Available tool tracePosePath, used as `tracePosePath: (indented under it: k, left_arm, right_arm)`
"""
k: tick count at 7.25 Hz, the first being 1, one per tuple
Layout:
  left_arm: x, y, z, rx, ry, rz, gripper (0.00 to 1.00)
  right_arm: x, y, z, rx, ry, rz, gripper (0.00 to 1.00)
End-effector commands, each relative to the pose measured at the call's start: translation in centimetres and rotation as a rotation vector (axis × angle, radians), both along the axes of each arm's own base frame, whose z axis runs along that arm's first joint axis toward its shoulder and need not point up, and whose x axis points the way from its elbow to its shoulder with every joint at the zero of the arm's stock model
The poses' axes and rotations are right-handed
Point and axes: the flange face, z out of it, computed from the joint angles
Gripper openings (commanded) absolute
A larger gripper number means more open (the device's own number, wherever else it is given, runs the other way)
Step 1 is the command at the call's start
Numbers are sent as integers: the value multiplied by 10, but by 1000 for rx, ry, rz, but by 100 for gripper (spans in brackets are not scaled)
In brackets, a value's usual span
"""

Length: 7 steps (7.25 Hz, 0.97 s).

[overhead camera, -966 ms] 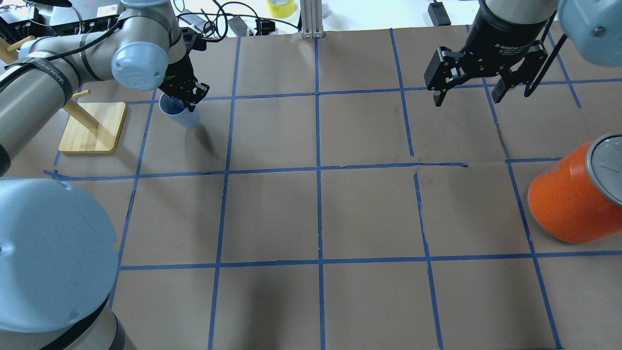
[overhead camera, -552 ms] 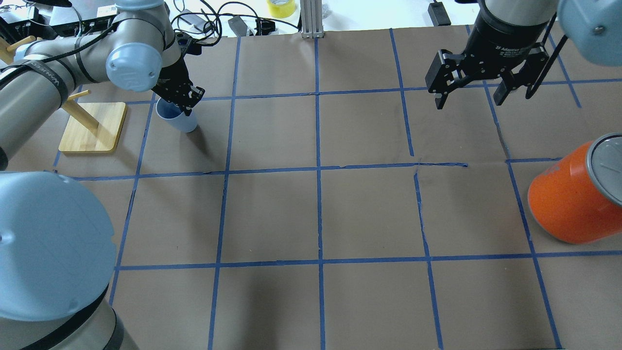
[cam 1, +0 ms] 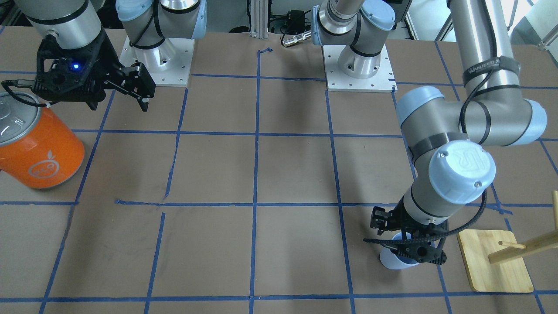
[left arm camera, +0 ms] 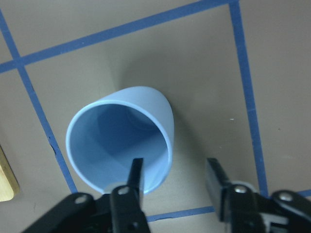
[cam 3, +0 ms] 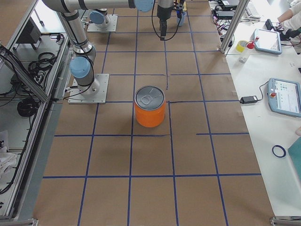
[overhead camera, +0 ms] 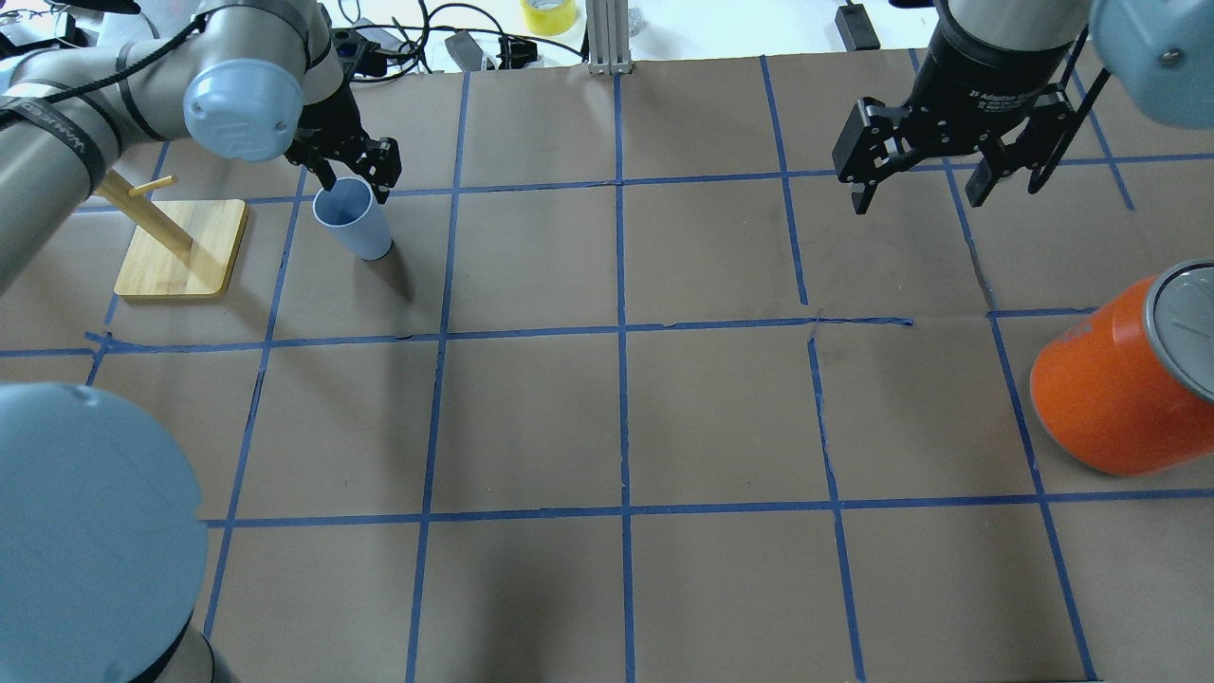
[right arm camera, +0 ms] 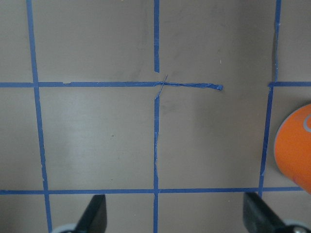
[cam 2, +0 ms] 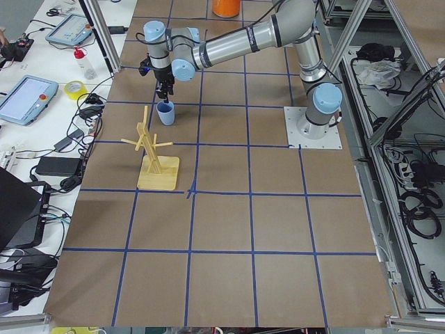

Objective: Flip cup
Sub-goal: 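Open the left gripper and raise it away from the upright cup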

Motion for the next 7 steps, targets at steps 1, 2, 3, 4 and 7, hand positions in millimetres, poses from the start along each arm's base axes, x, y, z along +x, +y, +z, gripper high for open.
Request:
tracePosePath:
  k: [1,2,3,4,7]
  left_arm:
    - [-31,40,85,-80,-1,-40,100]
    - [-39,66,116,-60,1,-46,100]
    - [-45,91,148,-77,5,-26,100]
    - [-54,119,173,-76,36,50,100]
    - [-61,167,206,-64,77,121,100]
  right_arm:
    - [0,0,-9,15,1,-1,100]
    - [-2,-2,-9,6,1,-6,100]
    - [2,-2,-9,1,-2,5,100]
    - [3,-3,-18,36,-10,3,100]
    - [3,-5,-10,9,-1,3,100]
